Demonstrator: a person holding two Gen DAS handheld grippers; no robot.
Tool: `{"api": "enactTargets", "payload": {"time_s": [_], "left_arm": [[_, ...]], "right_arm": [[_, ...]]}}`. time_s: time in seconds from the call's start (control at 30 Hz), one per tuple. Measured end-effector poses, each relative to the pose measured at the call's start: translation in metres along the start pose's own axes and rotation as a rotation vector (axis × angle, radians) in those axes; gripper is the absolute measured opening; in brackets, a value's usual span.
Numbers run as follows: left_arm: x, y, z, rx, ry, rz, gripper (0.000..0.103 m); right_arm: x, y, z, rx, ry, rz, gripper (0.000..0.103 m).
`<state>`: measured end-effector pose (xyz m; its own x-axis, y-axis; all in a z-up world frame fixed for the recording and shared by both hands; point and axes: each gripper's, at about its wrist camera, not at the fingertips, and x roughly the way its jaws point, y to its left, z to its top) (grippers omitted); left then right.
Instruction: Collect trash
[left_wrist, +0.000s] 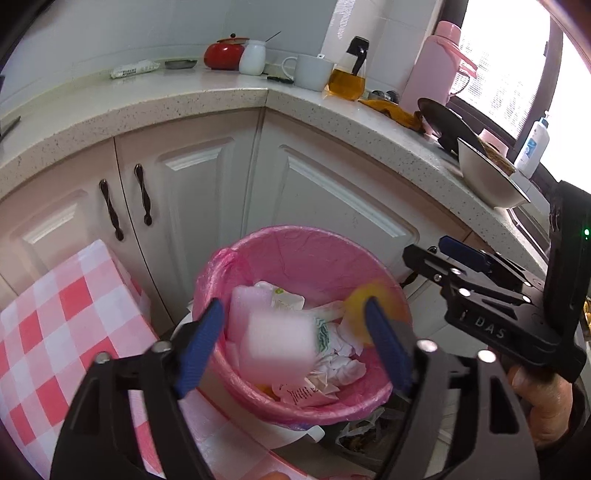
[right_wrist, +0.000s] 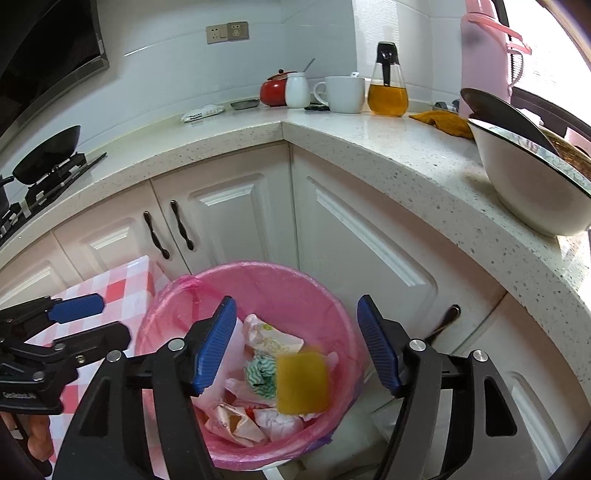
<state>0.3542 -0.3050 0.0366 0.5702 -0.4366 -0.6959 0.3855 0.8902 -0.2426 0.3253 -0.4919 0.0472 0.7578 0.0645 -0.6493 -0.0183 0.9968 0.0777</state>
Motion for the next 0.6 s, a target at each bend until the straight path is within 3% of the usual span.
{"api": "enactTargets", "payload": {"time_s": [0.13,0.2,0.6], "left_arm": [[-0.01,0.005,-0.007,-0.015,-0.016,0.013,0.077],[-0.02,0.004,-0.013,-0.014,-0.034,0.034,0.082],[-0.066,-0.013,-0.072,0.009,-0.091,0.09,0.092]], "right_arm": [[-0.007,-0.003,-0.007,-0.006,-0.011,-0.01,0.066],[-0.015,-0.003,-0.014,-0.008,-0.024,-0.017,0.073],[-0.064,0.008,-0.065,-0.009,-0.051,-0.014,0.08]]}}
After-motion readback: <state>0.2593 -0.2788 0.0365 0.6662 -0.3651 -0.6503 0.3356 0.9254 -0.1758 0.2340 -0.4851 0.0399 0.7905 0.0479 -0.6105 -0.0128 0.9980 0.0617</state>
